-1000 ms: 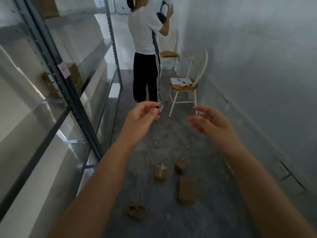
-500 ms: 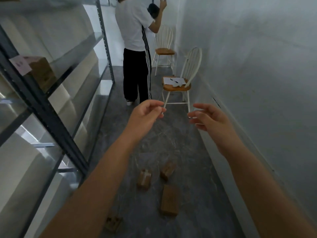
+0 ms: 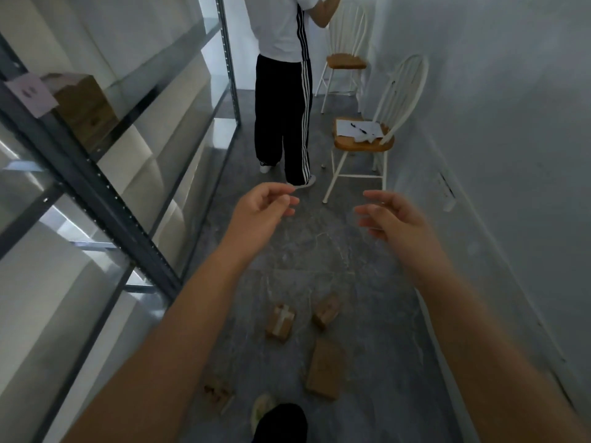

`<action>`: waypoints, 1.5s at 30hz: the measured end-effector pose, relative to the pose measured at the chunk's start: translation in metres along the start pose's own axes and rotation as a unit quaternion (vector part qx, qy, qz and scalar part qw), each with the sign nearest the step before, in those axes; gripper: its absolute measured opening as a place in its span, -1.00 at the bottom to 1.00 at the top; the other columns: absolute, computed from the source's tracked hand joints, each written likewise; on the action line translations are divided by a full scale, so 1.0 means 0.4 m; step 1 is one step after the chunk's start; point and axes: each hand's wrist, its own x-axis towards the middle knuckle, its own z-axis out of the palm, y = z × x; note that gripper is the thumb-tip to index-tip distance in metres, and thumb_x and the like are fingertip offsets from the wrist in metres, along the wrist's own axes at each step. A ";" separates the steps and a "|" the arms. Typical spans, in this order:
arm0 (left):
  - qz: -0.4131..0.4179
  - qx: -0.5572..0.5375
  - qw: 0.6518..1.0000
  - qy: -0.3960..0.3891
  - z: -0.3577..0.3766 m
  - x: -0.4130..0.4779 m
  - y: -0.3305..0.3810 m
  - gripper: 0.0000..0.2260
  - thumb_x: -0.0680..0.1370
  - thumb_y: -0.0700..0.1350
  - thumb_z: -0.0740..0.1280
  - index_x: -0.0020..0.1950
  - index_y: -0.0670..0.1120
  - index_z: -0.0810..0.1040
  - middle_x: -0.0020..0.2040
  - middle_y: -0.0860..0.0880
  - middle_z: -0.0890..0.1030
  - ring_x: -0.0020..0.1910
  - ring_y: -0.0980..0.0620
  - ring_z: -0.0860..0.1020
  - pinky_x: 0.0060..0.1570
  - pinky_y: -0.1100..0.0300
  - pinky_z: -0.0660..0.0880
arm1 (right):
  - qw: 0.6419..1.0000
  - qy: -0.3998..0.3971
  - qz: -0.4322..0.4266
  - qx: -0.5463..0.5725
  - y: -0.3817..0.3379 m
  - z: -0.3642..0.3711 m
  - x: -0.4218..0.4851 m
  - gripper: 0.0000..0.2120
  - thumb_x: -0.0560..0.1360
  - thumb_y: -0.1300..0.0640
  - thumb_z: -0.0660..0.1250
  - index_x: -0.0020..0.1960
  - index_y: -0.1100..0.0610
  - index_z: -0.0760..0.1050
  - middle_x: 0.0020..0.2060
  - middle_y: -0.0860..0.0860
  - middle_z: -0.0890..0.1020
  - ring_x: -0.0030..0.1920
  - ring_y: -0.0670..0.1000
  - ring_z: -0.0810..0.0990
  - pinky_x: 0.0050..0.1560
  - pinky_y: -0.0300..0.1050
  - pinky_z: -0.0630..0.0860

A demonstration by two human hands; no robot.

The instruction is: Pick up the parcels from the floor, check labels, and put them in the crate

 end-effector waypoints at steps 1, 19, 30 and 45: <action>-0.005 0.000 1.000 -0.003 -0.006 0.024 -0.012 -0.86 0.61 -0.24 0.21 0.09 -0.11 0.53 -0.08 0.03 0.63 -0.20 0.23 0.59 -0.24 0.50 0.44 | 1.000 0.002 0.008 -0.001 0.008 0.009 0.021 -0.80 0.57 0.22 0.20 -0.01 -0.07 0.49 -0.15 -0.11 0.65 -0.14 -0.12 0.61 -0.07 -0.27 0.50; -0.181 0.009 0.977 -0.108 0.212 0.287 -0.682 -0.86 0.60 -0.33 0.18 0.10 -0.24 0.49 -0.19 0.03 0.56 -0.32 0.26 0.55 -0.30 0.50 0.41 | 0.985 0.002 0.173 -0.030 0.688 0.038 0.299 -0.83 0.53 0.27 0.28 -0.06 -0.01 0.49 -0.22 -0.01 0.60 -0.31 -0.29 0.58 -0.21 -0.46 0.46; -0.325 0.060 0.928 -0.169 0.473 0.205 -1.506 -0.83 0.60 -0.27 0.19 0.15 -0.17 0.50 -0.08 -0.04 0.54 -0.21 0.13 0.51 -0.36 0.52 0.38 | 0.967 0.020 0.248 -0.059 1.507 0.061 0.325 -0.84 0.54 0.26 0.26 0.12 0.15 0.49 -0.05 0.03 0.59 -0.10 -0.09 0.54 -0.11 -0.37 0.43; -0.498 0.130 0.816 -0.262 0.579 0.104 -2.082 -0.44 0.63 0.03 0.17 0.55 -0.11 0.05 0.52 -0.08 0.20 0.46 -0.08 0.25 0.25 0.15 0.26 | 0.898 -0.081 0.317 -0.294 2.166 0.070 0.238 -0.56 0.53 0.15 0.26 0.39 0.13 0.32 0.39 0.10 0.33 0.40 0.05 0.28 0.35 -0.15 0.21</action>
